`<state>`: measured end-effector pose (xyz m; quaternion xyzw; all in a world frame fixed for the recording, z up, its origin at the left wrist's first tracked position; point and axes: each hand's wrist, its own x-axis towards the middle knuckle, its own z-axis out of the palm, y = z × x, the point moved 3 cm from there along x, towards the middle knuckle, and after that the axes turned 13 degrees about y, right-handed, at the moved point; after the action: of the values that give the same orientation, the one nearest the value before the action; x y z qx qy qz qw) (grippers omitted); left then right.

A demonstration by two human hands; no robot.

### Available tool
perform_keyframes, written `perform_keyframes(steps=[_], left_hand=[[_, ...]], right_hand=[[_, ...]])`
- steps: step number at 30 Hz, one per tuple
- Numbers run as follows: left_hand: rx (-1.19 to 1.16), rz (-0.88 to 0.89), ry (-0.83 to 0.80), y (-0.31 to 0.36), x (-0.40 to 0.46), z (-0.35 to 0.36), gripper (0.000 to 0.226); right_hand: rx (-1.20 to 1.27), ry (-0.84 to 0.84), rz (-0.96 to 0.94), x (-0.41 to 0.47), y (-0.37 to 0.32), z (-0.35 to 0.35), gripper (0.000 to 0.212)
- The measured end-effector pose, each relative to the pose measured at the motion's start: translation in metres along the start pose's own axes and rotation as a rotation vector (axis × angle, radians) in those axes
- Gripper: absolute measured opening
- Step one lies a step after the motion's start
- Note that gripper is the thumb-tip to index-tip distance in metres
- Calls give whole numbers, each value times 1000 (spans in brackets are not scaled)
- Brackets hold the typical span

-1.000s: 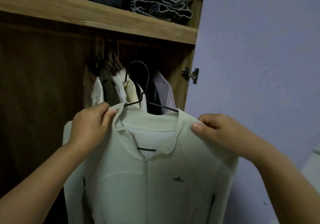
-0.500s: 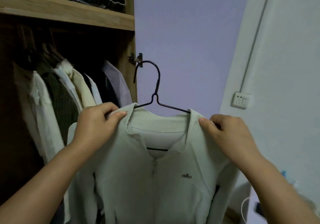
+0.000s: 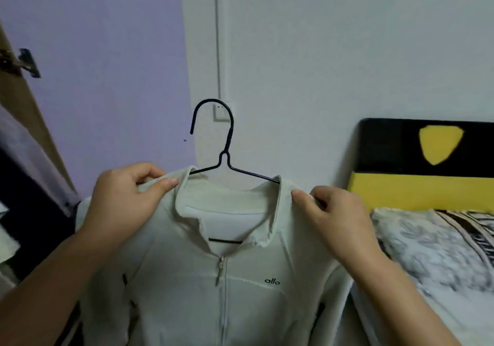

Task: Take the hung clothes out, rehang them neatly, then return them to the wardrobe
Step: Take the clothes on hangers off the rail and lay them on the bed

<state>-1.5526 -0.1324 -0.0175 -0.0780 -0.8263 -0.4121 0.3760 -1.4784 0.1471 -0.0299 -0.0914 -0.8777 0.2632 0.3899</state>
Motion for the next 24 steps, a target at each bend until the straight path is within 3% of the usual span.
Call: perform_keyframes(steps=[4,9,24], left_hand=[[-83,39,-88,48,-29,40,19],[-215,89,-248,112,-75,84,34],[-491,230,-600,275,-238,172,26]], right_hand=[[-115,88,65,-25,41,-62,55],[-225,163,164,-66,91,-142,54],[-482,320,502,-211,180,-334,52]])
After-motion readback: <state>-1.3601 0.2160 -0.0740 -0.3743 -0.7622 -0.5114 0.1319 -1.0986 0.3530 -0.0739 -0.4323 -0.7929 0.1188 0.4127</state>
